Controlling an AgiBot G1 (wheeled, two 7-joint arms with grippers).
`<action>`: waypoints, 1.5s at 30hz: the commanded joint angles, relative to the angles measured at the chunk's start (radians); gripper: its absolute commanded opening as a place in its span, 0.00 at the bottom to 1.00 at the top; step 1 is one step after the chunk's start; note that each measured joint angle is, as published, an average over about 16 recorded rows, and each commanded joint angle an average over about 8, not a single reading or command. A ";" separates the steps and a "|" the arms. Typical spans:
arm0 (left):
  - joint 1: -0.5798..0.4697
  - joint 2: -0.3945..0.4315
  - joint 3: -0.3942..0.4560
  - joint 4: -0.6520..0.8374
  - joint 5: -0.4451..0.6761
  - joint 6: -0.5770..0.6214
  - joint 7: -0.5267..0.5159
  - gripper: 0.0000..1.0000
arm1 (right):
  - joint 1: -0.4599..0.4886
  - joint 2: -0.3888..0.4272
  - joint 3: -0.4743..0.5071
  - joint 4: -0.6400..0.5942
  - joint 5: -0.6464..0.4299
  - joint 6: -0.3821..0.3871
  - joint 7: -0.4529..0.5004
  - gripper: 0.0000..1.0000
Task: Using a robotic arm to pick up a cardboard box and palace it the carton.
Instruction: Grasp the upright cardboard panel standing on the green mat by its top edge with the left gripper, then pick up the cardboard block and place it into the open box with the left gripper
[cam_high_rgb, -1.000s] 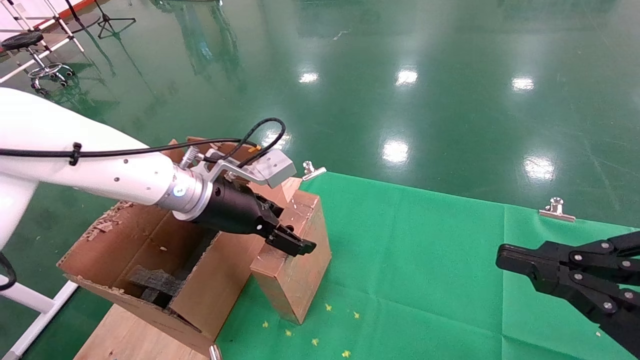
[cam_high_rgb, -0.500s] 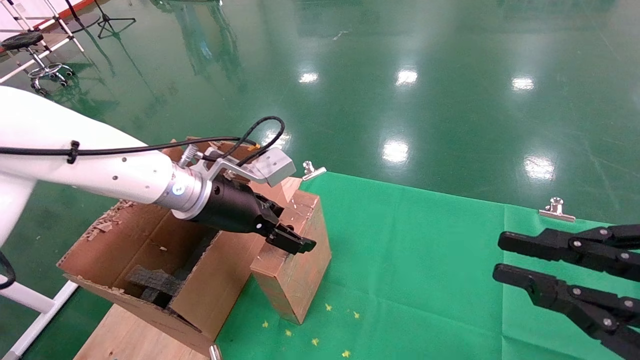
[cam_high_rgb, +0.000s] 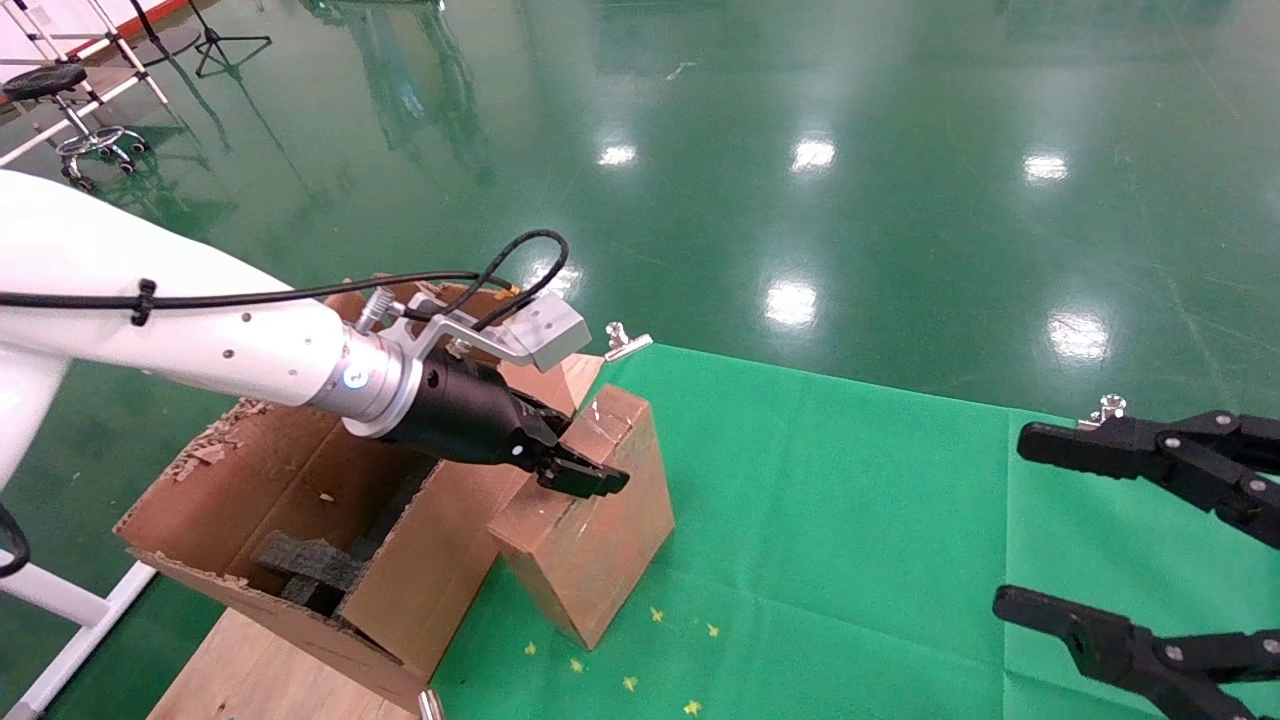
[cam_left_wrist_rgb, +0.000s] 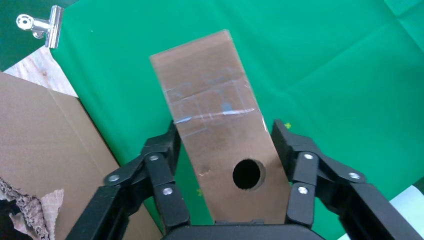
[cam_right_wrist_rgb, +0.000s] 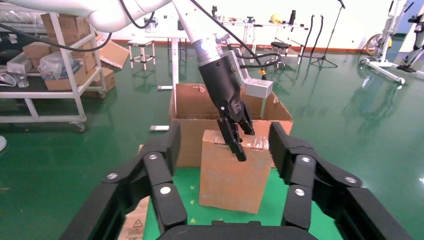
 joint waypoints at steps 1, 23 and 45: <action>0.000 0.001 0.000 0.000 0.002 -0.001 -0.002 0.00 | 0.000 0.000 0.000 0.000 0.000 0.000 0.000 1.00; -0.323 -0.236 -0.183 0.119 -0.177 0.115 0.320 0.00 | 0.001 0.000 -0.001 -0.001 0.001 0.000 -0.001 1.00; -0.298 -0.338 -0.096 0.578 0.041 -0.025 0.601 0.00 | 0.001 0.001 -0.002 -0.001 0.001 0.001 -0.001 1.00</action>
